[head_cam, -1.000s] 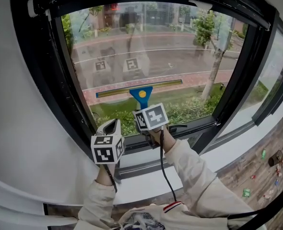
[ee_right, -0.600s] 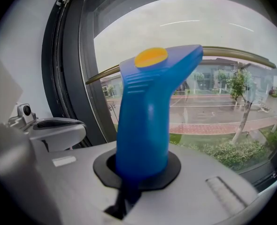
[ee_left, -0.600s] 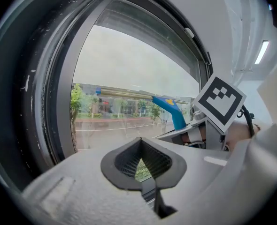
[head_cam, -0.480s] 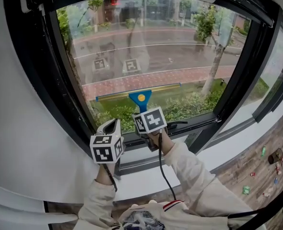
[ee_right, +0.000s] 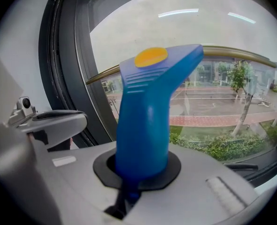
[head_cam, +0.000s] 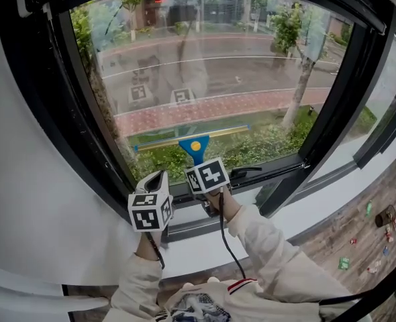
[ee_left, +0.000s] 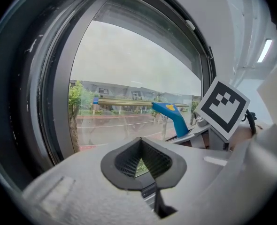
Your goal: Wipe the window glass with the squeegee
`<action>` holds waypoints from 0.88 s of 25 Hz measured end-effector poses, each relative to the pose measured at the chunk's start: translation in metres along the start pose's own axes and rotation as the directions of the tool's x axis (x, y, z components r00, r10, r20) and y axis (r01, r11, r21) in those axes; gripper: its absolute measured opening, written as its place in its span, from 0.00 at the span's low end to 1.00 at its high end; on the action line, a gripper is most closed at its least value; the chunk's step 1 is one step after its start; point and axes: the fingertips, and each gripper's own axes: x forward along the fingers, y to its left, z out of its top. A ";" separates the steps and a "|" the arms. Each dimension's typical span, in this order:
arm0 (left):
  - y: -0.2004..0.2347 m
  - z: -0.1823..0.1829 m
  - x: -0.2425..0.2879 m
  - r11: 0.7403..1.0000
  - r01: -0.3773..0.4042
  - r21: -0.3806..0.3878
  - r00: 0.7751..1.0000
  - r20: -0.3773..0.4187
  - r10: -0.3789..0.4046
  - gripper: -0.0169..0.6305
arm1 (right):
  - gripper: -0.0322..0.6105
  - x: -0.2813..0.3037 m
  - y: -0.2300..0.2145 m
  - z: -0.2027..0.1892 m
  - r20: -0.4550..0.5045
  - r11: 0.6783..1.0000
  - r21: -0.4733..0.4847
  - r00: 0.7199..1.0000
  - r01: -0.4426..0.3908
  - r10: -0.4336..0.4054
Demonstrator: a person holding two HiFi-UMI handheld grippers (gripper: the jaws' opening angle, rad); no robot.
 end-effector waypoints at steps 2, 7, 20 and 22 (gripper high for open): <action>0.000 -0.010 0.002 1.000 -0.004 0.001 1.000 -0.019 0.004 0.03 | 0.08 0.004 -0.001 -0.008 -0.015 1.000 0.007 1.000 -0.004 0.004; 0.001 -0.031 0.005 1.000 -0.006 -0.006 0.998 -0.060 0.006 0.03 | 0.08 0.012 -0.004 -0.022 -0.039 1.000 0.010 0.999 -0.003 0.003; 0.002 -0.057 0.012 1.000 -0.004 -0.023 0.995 -0.100 0.002 0.03 | 0.08 0.027 -0.005 -0.046 -0.080 1.000 0.025 0.997 -0.011 0.013; 0.003 -0.060 0.013 1.000 -0.004 -0.026 0.994 -0.106 0.002 0.03 | 0.08 0.030 -0.006 -0.051 -0.091 0.999 0.033 0.996 -0.015 0.018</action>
